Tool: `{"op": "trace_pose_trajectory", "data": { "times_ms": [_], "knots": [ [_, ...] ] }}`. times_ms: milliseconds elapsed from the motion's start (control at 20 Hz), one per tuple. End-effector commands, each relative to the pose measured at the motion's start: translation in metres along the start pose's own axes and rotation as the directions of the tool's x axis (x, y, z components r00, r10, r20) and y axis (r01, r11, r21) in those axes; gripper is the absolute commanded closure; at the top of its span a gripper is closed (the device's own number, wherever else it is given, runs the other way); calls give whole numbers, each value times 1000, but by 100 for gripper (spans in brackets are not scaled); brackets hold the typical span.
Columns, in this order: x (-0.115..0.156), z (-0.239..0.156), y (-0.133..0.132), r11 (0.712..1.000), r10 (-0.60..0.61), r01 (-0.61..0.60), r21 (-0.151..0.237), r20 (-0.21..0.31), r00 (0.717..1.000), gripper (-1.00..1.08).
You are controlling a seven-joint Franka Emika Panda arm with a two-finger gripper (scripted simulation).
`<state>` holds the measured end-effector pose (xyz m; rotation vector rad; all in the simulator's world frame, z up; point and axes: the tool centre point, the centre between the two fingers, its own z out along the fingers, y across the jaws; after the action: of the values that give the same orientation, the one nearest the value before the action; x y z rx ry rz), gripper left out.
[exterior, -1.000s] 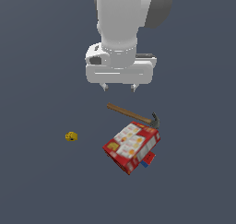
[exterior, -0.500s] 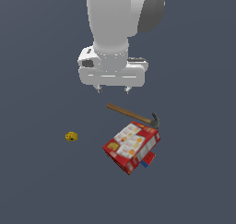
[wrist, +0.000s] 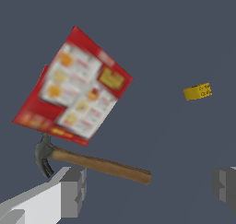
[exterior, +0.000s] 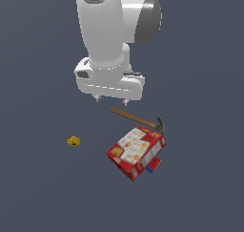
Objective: Pick up a designated object from a clutter of objects.
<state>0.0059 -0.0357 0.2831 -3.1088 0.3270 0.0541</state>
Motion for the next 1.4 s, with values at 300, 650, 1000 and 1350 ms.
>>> {"op": "trace_pose_trajectory", "data": {
  "times_ms": [300, 650, 1000, 1350],
  "knots": [
    [31, 43, 35, 961, 275, -275, 24, 5, 961, -92],
    [57, 90, 77, 842, 539, -539, 35, 9, 843, -92],
    [74, 139, 126, 653, 757, -757, 34, 5, 653, -92],
    [82, 179, 167, 463, 886, -886, 31, -9, 463, -92]
  ]
}}
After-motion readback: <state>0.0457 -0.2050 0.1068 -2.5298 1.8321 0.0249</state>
